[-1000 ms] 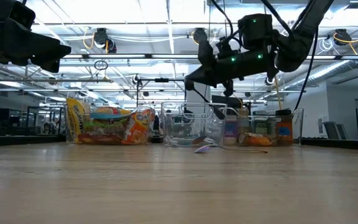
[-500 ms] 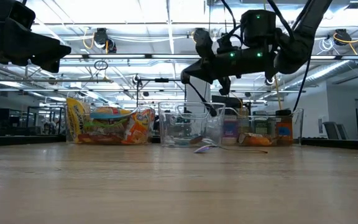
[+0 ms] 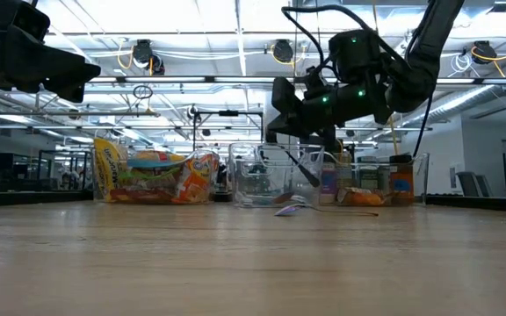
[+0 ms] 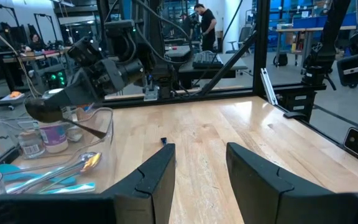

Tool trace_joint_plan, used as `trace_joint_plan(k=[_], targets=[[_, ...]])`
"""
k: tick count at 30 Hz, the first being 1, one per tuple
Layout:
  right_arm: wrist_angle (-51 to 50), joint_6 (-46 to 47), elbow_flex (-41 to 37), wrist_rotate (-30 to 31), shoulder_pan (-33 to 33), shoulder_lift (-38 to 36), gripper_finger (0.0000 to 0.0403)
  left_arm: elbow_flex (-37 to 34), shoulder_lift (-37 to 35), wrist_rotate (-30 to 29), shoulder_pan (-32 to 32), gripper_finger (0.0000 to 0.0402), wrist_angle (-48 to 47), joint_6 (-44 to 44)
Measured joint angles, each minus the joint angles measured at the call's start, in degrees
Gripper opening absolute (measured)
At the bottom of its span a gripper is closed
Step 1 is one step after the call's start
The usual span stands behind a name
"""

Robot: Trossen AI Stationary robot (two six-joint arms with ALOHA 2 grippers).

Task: Pick & Place Food Item
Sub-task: Put the black spoon into the middle transparent bin, then put the blue spoon into the middle transparent bin

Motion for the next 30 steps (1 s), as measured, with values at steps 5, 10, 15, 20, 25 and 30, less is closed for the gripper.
trace_joint_plan(k=[5, 10, 15, 20, 25, 30], targets=[[0.17, 0.04, 0.00, 0.15, 0.00, -0.02, 0.0022, 0.00, 0.00, 0.00, 0.00, 0.0152, 0.00, 0.00], [1.06, -0.63, 0.00, 0.15, -0.02, -0.02, 0.0057, 0.00, 0.00, 0.00, -0.01, 0.0152, 0.00, -0.01], [2.32, -4.57, 0.00, -2.62, 0.23, -1.12, 0.0103, 0.00, 0.00, 0.00, -0.01, 0.0152, 0.00, 0.00], [2.66, -8.80, 0.00, -10.59, 3.12, -4.83, 0.0145, 0.00, 0.00, 0.00, 0.00, 0.0152, 0.00, -0.02], [-4.32, -20.34, 1.52, -12.44, 10.19, -10.82, 0.0174, 0.00, 0.00, 0.00, 0.00, 0.0152, 0.00, 0.01], [-32.72, -26.03, 10.02, -12.26, 18.12, -14.89, 0.0187, 0.00, 0.00, 0.01, -0.01, 0.0152, 0.00, -0.02]])
